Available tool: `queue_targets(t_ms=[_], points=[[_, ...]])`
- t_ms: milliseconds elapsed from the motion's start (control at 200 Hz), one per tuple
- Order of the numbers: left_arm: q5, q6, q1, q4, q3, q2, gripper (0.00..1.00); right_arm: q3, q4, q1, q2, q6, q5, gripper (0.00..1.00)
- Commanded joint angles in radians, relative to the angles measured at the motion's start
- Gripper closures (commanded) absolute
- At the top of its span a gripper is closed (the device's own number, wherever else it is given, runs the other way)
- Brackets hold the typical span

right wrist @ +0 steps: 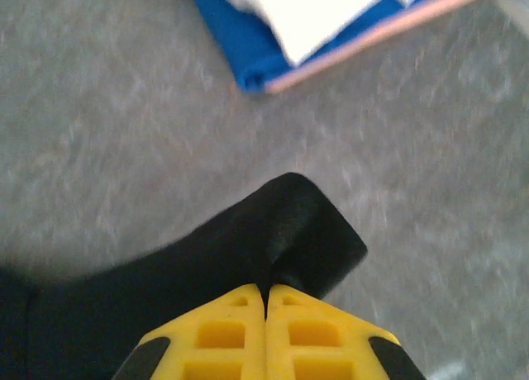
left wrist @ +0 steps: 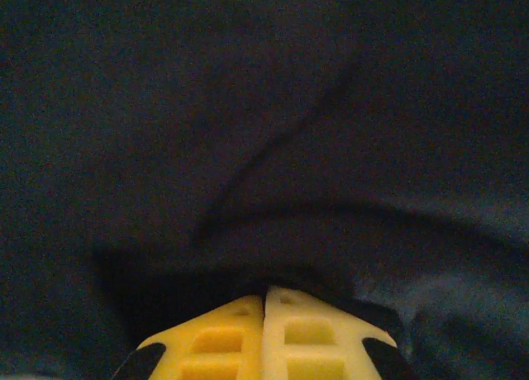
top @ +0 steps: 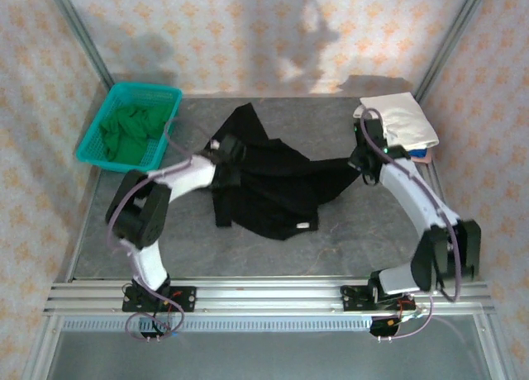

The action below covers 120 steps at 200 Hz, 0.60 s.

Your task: Fold and stack the t-shirts

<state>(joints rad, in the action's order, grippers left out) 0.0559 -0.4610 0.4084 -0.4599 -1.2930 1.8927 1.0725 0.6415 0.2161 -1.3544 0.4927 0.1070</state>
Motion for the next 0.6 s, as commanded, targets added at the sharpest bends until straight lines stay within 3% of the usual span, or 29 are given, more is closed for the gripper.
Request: queue_targets(t_ms=[0,155,195,250,300,335,400,475,596], points=[[-0.06,0.148,-0.04,-0.12,-0.43,0.244,1.0,-0.161,-0.064,0.145,0.099,0.124,-0.102,1.0],[-0.218,0.231,-0.04,-0.501,-1.367,0.735,0.98,-0.256,-0.212,0.475,0.08,0.234,-0.194,1.0],[-0.249,0.238,-0.041,-0.558,-1.566,0.824,0.89,-0.239,-0.244,0.546,0.044,0.233,-0.222,1.0],[-0.259,0.245,-0.042,-0.589,-1.685,0.863,0.59,-0.163,-0.191,0.599,-0.011,0.202,-0.229,0.99],[-0.232,0.257,-0.045,-0.594,-1.641,0.812,0.36,-0.112,-0.144,0.606,-0.032,0.175,-0.201,0.92],[-0.201,0.267,-0.045,-0.578,-1.539,0.743,0.28,-0.087,-0.122,0.601,-0.03,0.15,-0.164,0.83],[-0.157,0.287,-0.045,-0.484,-1.258,0.569,0.23,-0.039,-0.085,0.571,-0.021,0.101,-0.096,0.68],[-0.111,0.299,-0.046,-0.338,-0.908,0.353,0.19,0.016,-0.053,0.489,-0.019,0.051,-0.057,0.59],[-0.031,0.261,-0.047,-0.273,-0.56,0.101,0.13,0.096,-0.104,0.352,-0.1,-0.039,0.008,0.41]])
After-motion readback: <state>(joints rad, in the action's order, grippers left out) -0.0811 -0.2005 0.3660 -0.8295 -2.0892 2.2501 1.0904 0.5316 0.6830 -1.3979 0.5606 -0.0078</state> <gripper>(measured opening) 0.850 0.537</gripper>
